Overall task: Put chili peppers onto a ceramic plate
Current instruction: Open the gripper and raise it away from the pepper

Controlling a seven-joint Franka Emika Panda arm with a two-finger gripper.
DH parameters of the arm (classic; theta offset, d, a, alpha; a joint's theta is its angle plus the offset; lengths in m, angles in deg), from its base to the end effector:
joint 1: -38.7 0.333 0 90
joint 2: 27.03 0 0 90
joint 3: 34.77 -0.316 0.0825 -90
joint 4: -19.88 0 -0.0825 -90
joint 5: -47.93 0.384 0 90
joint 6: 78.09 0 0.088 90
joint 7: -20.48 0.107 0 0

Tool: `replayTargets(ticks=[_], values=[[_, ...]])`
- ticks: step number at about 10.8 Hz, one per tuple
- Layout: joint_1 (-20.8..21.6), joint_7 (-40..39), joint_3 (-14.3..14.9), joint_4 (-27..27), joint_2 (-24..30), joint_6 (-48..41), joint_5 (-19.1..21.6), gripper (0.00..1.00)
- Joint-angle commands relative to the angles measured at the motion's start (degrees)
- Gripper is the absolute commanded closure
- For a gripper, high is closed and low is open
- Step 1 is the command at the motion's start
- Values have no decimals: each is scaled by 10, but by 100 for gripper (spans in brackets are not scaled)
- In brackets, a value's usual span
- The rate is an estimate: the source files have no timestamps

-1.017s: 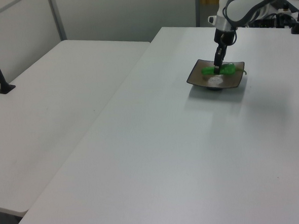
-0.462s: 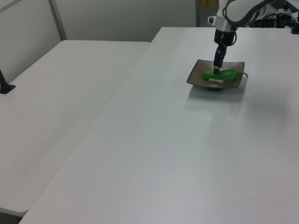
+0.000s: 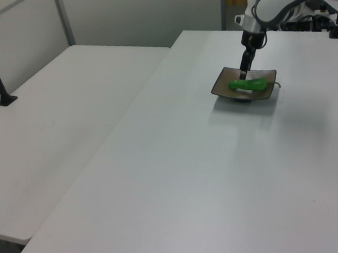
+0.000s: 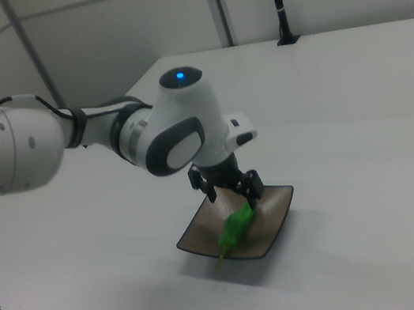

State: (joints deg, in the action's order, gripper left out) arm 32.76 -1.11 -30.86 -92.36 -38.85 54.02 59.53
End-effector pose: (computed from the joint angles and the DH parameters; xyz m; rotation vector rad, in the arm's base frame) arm 0.6041 -0.0991 0.3856 -3.0256 -0.1241 -0.2663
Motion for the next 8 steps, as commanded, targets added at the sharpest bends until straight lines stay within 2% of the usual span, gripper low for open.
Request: replayTargets(ticks=[1, 4, 5, 8], values=[[-2, 52, -2, 74, 57, -136, -12, 0], [2, 70, -4, 191, 89, -343, -52, 0], [17, 82, -4, 199, 108, -379, -54, 0], [70, 152, -7, 198, 141, -393, -55, 0]])
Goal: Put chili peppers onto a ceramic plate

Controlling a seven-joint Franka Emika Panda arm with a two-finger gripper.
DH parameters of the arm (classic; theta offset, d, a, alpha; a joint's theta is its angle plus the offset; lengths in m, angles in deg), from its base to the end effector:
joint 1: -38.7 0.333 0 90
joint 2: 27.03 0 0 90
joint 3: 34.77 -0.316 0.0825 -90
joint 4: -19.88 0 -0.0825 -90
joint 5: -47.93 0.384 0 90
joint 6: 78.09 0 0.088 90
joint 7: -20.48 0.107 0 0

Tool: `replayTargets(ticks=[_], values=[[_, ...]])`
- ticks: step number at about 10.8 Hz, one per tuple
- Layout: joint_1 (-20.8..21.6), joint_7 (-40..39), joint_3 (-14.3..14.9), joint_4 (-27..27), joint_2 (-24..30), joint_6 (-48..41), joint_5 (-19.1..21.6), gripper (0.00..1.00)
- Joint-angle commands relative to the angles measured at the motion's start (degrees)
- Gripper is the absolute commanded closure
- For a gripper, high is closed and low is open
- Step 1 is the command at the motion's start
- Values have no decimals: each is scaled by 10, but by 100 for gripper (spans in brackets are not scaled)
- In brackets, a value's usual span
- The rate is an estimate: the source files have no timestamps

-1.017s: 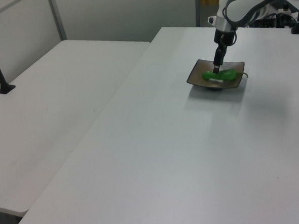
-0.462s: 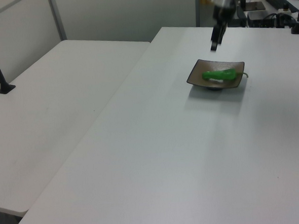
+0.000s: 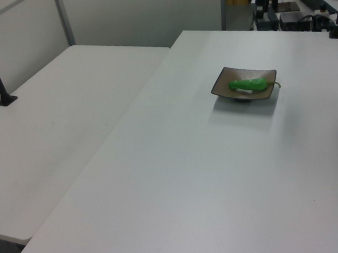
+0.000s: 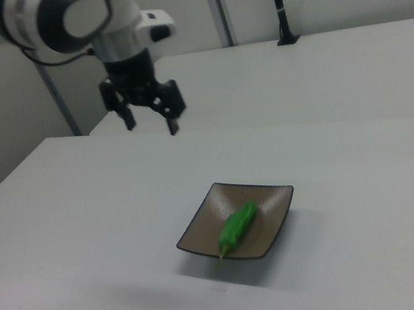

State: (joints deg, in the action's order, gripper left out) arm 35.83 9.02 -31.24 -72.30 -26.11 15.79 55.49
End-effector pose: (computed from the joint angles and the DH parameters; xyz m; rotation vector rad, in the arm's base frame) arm 0.5539 -0.0491 0.6223 -3.0133 -0.1242 -0.0992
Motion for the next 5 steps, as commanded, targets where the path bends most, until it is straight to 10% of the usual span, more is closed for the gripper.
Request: replayTargets(ticks=[1, 5], values=[[47, 56, -19, -4, 14, -6, -20, 0], [56, 58, -51, -45, 8, 80, -47, 0]])
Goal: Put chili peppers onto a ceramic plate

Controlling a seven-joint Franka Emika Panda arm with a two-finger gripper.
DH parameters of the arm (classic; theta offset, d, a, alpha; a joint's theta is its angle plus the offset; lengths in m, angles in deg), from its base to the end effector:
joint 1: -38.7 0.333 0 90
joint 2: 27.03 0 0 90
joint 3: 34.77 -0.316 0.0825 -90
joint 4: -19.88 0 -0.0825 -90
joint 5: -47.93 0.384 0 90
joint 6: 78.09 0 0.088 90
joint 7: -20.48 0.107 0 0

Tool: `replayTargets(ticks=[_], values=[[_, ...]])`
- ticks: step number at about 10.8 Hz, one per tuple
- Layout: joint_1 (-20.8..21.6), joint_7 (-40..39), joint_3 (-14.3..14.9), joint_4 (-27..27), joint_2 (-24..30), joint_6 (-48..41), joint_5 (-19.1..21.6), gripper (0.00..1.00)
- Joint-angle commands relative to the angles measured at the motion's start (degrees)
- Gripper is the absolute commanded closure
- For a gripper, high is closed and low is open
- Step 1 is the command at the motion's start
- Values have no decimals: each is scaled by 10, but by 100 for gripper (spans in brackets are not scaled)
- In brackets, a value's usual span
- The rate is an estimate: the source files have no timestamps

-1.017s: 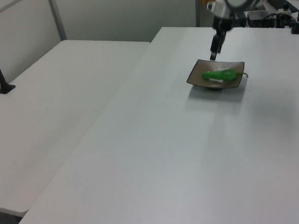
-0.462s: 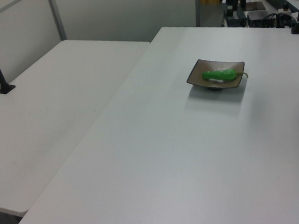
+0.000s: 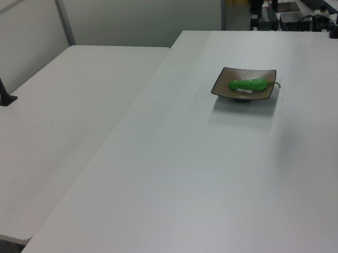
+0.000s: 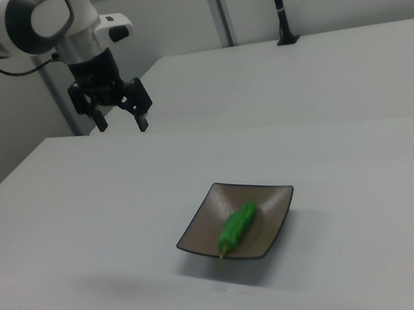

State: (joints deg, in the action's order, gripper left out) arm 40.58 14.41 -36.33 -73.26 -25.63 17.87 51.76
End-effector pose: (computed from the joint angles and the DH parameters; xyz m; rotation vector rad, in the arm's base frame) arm 0.5553 0.0401 0.6217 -3.0651 -0.2481 -0.1156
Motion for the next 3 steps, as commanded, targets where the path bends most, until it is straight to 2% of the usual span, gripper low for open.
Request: replayTargets(ticks=[1, 3], values=[[9, 3, -1, -38, 3, 62, -9, 0], [9, 5, -1, -35, -2, 63, -7, 0]])
